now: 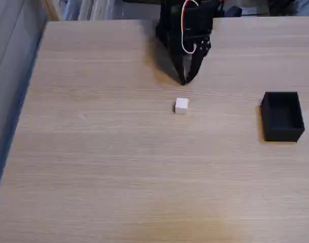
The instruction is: Pick a white block and place it in the black box.
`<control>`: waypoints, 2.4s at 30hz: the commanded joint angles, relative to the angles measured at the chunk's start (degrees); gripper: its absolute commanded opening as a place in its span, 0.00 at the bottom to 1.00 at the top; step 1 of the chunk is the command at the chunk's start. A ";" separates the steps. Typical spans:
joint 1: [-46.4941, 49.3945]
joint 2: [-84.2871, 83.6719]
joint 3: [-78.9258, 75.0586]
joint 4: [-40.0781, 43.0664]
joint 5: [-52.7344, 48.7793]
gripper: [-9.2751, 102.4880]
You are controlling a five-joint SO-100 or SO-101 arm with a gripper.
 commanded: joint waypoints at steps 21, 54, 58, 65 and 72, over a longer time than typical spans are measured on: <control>0.70 0.35 0.88 0.18 -0.62 0.08; 1.85 0.09 0.35 -1.76 -7.65 0.08; 2.46 -3.08 -2.46 -2.37 -7.73 0.09; 2.72 -17.05 -12.48 -2.46 -6.50 0.08; 3.52 -30.15 -21.97 -1.93 -4.57 0.08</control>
